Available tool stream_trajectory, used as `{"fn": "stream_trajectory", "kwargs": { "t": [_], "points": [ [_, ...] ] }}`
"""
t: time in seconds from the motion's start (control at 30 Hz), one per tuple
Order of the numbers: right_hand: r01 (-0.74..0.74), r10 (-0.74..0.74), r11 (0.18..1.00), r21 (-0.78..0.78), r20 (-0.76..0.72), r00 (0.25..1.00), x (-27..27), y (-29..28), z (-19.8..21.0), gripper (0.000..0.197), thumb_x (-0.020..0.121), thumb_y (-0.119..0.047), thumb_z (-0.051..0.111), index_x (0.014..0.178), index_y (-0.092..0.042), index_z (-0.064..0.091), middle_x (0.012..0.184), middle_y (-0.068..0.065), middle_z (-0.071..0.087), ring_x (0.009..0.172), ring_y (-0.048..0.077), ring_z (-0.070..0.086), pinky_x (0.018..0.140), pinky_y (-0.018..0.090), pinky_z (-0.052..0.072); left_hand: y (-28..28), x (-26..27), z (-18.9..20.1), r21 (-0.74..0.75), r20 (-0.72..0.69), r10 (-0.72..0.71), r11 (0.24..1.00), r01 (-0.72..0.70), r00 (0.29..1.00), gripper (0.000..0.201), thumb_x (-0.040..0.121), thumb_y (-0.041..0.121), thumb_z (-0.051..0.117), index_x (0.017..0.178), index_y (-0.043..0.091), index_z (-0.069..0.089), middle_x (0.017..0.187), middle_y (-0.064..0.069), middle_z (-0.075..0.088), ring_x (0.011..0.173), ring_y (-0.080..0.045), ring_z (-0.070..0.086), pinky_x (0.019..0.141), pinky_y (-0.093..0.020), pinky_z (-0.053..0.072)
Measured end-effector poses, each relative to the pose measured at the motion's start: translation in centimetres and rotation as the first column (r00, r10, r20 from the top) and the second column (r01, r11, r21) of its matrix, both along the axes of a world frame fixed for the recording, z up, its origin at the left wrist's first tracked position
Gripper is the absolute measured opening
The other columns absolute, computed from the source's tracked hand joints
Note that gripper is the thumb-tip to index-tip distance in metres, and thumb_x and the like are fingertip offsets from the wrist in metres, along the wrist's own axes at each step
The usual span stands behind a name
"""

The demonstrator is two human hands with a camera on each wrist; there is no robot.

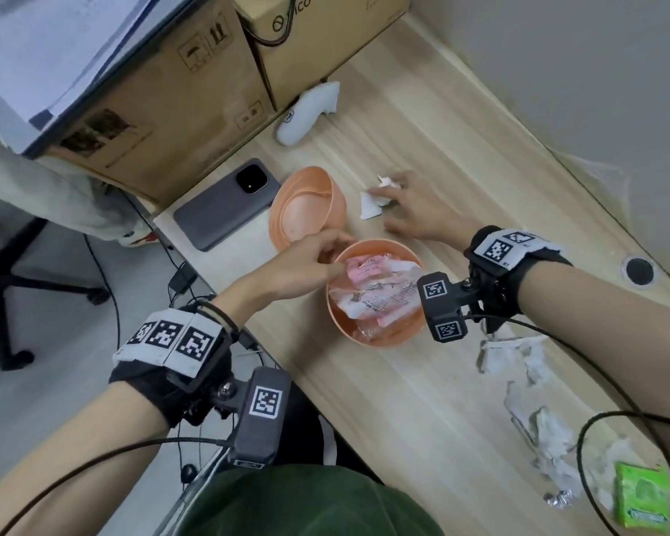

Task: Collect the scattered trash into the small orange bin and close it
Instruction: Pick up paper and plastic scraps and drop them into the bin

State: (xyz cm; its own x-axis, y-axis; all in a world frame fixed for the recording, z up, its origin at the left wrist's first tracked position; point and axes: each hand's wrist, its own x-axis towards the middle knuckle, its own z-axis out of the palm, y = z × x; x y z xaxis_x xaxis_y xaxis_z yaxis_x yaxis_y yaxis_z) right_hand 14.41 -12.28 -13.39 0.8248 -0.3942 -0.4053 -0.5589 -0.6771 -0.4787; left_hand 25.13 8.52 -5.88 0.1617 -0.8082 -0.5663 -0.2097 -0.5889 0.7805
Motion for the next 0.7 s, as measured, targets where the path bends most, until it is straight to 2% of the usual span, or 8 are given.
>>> {"fn": "stream_trajectory", "kwargs": {
  "t": [0.07,0.13,0.17,0.23,0.43,0.57,0.6,0.7],
  "points": [
    [-0.079,0.078,0.997,-0.018,-0.039,0.996,-0.2,0.0,0.1,0.046,0.080,-0.012,0.064,0.125,-0.017,0.059,0.137,0.024,0.036,0.120,0.040,0.045,0.107,0.040,0.035,0.1,0.0,-0.3,-0.012,0.006,0.012,1.000,-0.012,1.000,0.034,0.091,0.009,0.056,0.121,0.024,0.057,0.119,-0.005,0.061,0.103,-0.019,0.060,0.088,-0.027,0.049],
    [-0.101,0.100,0.995,-0.016,-0.065,0.993,-0.6,0.0,0.7,0.037,0.079,-0.011,0.067,0.116,-0.013,0.064,0.127,0.019,0.042,0.103,0.035,0.055,0.095,0.038,0.043,0.0,-0.2,-0.6,-0.018,0.019,0.028,0.999,-0.027,0.999,0.036,0.090,0.008,0.057,0.122,0.022,0.057,0.112,0.004,0.060,0.093,-0.005,0.058,0.077,-0.013,0.047],
    [-0.104,0.102,0.994,-0.025,-0.073,0.992,-1.1,0.0,1.0,0.032,0.079,-0.013,0.069,0.111,-0.012,0.065,0.122,0.017,0.045,0.097,0.033,0.056,0.088,0.037,0.045,0.0,-0.4,-0.7,-0.018,0.024,0.034,0.999,-0.034,0.999,0.037,0.089,0.007,0.059,0.124,0.021,0.056,0.108,0.009,0.058,0.089,-0.001,0.056,0.071,-0.006,0.046],
    [-0.115,0.108,0.991,-0.065,-0.100,0.989,-2.5,0.1,1.0,0.025,0.079,-0.017,0.070,0.103,-0.012,0.067,0.114,0.015,0.049,0.094,0.032,0.056,0.081,0.036,0.046,-0.1,-0.8,-0.9,-0.004,0.024,0.044,0.999,-0.044,0.999,0.042,0.087,0.009,0.063,0.126,0.019,0.056,0.103,0.015,0.057,0.086,0.001,0.055,0.067,-0.002,0.043],
    [0.001,-0.016,0.995,-0.098,-0.151,0.988,-8.1,0.9,0.1,0.021,0.085,-0.015,0.060,0.103,-0.007,0.065,0.110,0.016,0.051,0.090,0.034,0.058,0.078,0.033,0.043,-0.2,-1.3,-1.1,0.006,0.044,-0.002,1.000,0.001,0.999,0.042,0.084,0.011,0.068,0.124,0.019,0.057,0.103,0.009,0.060,0.084,-0.001,0.055,0.066,-0.007,0.042],
    [0.231,-0.235,0.970,-0.070,-0.048,0.971,-11.0,1.0,2.1,0.011,0.083,-0.010,0.054,0.087,-0.005,0.063,0.086,0.015,0.063,0.083,0.035,0.061,0.066,0.031,0.039,-0.7,-1.9,-0.9,0.019,0.045,-0.033,0.999,0.032,0.998,0.042,0.082,0.015,0.067,0.122,0.021,0.058,0.106,-0.002,0.065,0.087,-0.012,0.057,0.075,-0.025,0.047],
    [0.308,-0.308,0.950,-0.045,0.005,0.951,-11.4,1.0,3.1,0.008,0.084,-0.012,0.054,0.085,-0.008,0.061,0.081,0.011,0.065,0.079,0.031,0.063,0.066,0.032,0.043,-0.9,-2.1,-0.8,0.022,0.038,-0.049,0.999,0.048,0.998,0.044,0.080,0.018,0.067,0.123,0.022,0.058,0.105,-0.004,0.065,0.087,-0.014,0.057,0.075,-0.028,0.048],
    [0.467,-0.486,0.872,0.143,0.159,0.859,-11.9,1.3,7.3,0.005,0.085,-0.016,0.056,0.080,-0.016,0.056,0.066,-0.002,0.063,0.059,0.014,0.067,0.063,0.024,0.049,-1.9,-3.1,-0.4,0.028,0.014,-0.103,0.994,0.102,0.995,0.044,0.078,0.025,0.063,0.122,0.026,0.058,0.099,-0.001,0.062,0.082,-0.015,0.056,0.069,-0.025,0.045]
  ]
}}
